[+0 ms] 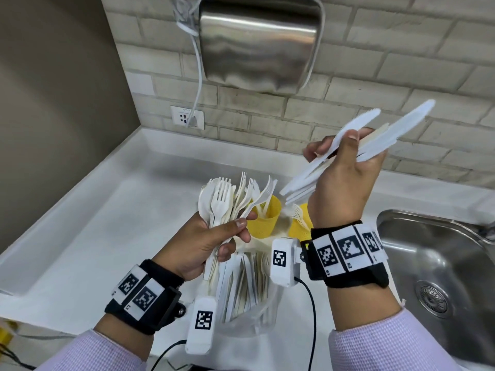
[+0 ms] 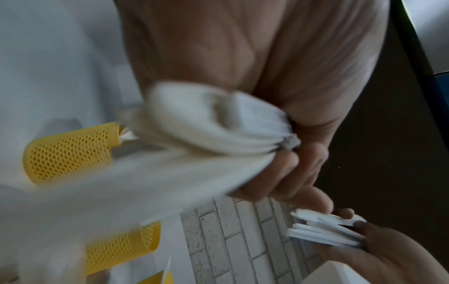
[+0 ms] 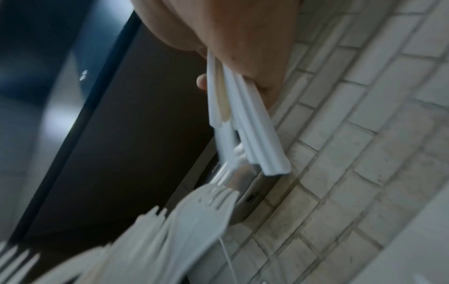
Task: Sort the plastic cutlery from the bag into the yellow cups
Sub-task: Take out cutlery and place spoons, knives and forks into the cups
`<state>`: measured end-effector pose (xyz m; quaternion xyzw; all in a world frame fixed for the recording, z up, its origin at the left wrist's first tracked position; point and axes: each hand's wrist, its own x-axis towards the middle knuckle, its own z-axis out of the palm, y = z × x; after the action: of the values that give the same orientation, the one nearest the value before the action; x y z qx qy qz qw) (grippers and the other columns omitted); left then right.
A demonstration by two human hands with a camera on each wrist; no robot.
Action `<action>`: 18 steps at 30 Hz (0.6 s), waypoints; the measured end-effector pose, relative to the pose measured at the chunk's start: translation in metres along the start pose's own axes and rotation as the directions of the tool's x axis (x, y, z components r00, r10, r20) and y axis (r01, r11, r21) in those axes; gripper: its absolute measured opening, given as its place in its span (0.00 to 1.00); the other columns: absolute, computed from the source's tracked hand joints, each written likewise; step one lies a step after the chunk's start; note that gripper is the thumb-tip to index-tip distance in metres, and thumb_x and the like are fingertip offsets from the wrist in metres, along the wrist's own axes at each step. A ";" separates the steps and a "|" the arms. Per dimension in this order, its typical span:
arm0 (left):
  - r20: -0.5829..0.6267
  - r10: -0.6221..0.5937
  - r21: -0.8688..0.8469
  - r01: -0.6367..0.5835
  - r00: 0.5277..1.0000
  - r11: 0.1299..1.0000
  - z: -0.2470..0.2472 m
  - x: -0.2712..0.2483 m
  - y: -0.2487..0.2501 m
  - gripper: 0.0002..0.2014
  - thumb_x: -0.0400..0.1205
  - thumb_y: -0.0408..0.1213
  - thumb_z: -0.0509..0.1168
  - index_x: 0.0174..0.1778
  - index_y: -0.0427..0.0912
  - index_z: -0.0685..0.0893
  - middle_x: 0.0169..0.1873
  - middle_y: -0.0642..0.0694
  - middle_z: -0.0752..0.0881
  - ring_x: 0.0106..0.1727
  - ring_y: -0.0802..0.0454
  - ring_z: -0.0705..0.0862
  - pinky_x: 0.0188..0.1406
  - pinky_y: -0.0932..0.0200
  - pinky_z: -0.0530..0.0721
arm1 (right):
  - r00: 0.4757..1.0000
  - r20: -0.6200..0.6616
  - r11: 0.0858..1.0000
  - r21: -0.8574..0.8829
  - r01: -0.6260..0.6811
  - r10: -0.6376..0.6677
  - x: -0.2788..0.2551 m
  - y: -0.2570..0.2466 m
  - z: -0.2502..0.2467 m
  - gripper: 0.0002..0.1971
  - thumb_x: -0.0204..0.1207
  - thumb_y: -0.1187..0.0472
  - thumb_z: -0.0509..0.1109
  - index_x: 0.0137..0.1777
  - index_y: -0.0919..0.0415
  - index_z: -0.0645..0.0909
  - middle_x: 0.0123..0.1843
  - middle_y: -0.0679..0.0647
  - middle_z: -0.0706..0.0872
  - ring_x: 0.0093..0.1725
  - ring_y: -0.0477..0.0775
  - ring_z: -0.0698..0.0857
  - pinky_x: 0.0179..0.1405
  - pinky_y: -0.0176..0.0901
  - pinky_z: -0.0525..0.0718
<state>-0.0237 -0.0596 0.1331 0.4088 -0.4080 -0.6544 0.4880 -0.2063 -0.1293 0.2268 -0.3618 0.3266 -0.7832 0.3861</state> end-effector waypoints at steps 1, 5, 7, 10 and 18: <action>0.001 0.014 0.009 -0.014 1.000 1.000 0.000 0.001 0.000 0.14 0.81 0.38 0.73 0.61 0.38 0.90 0.36 0.42 0.87 0.22 0.54 0.69 0.22 0.61 0.65 | 0.999 0.045 1.000 0.018 0.010 -0.010 -0.004 -0.002 0.001 0.02 0.91 0.62 0.56 0.56 0.55 0.67 0.31 0.56 0.77 0.27 0.58 0.79 0.37 0.58 0.88; -0.023 0.083 0.040 -0.082 0.996 0.996 0.005 0.003 0.000 0.15 0.82 0.37 0.71 0.64 0.36 0.88 0.36 0.41 0.87 0.22 0.53 0.69 0.22 0.62 0.67 | 0.971 0.241 0.985 -0.163 0.047 -0.007 -0.013 0.008 0.000 0.06 0.90 0.56 0.64 0.58 0.55 0.70 0.35 0.52 0.77 0.23 0.50 0.72 0.24 0.40 0.75; -0.037 0.127 0.080 -0.124 0.991 0.989 0.006 0.004 0.000 0.17 0.82 0.37 0.70 0.65 0.34 0.86 0.37 0.40 0.89 0.23 0.52 0.70 0.23 0.62 0.68 | 0.937 0.349 0.945 -0.313 0.093 0.023 -0.016 0.016 -0.001 0.10 0.85 0.53 0.71 0.58 0.56 0.76 0.39 0.52 0.82 0.29 0.51 0.78 0.32 0.43 0.79; -0.029 0.181 0.162 -0.174 0.983 0.971 0.005 0.006 0.000 0.13 0.83 0.38 0.70 0.62 0.38 0.88 0.40 0.39 0.90 0.24 0.48 0.71 0.24 0.61 0.70 | 0.826 0.546 0.857 -0.484 0.175 0.140 -0.023 0.018 -0.002 0.01 0.84 0.62 0.72 0.51 0.58 0.84 0.35 0.45 0.83 0.30 0.44 0.79 0.32 0.35 0.78; -0.063 0.219 0.170 -0.206 0.974 0.964 0.000 0.008 -0.002 0.11 0.82 0.42 0.71 0.59 0.46 0.91 0.43 0.35 0.91 0.26 0.45 0.71 0.25 0.58 0.71 | 0.754 0.595 0.662 -0.687 0.298 0.278 -0.027 0.028 -0.005 0.06 0.82 0.60 0.74 0.57 0.56 0.88 0.34 0.44 0.90 0.32 0.35 0.86 0.37 0.24 0.79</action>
<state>-0.0262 -0.0666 0.1299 0.4272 -0.4814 -0.5457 0.5366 -0.1878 -0.1187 0.1937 -0.7398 0.4590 -0.4001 0.2863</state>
